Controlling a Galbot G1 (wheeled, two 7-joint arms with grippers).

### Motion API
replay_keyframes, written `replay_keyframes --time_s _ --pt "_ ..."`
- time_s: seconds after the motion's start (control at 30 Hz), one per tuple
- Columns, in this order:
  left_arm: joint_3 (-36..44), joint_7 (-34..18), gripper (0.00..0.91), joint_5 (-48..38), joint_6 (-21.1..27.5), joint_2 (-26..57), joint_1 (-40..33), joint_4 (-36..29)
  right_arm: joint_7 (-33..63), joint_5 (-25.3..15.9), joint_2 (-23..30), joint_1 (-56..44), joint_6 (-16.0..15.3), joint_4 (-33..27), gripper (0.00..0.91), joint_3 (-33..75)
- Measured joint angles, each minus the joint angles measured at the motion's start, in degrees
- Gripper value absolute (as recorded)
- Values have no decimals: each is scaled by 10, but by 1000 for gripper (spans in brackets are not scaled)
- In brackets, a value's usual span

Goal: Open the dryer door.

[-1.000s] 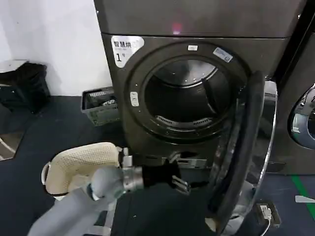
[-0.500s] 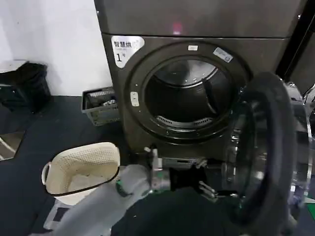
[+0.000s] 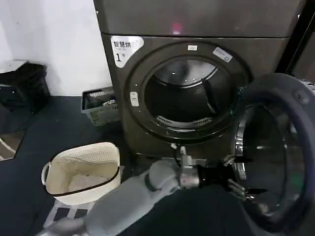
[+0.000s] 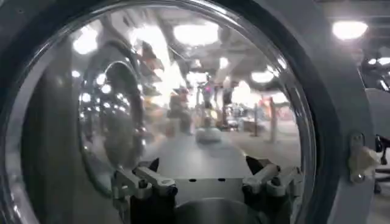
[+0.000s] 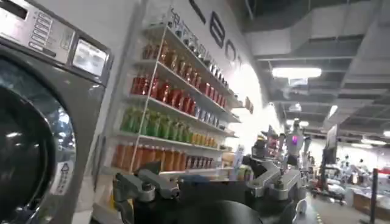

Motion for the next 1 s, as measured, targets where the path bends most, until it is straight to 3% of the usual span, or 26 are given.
replay_keyframes --time_s 0.47,1.0 --pt "33 -21 907 31 -13 -90 -47 95 0 2 1 -16 1 -1 907 45" --pt "46 -100 907 105 -62 -154 -77 180 0 4 2 -27 6 1 907 68"
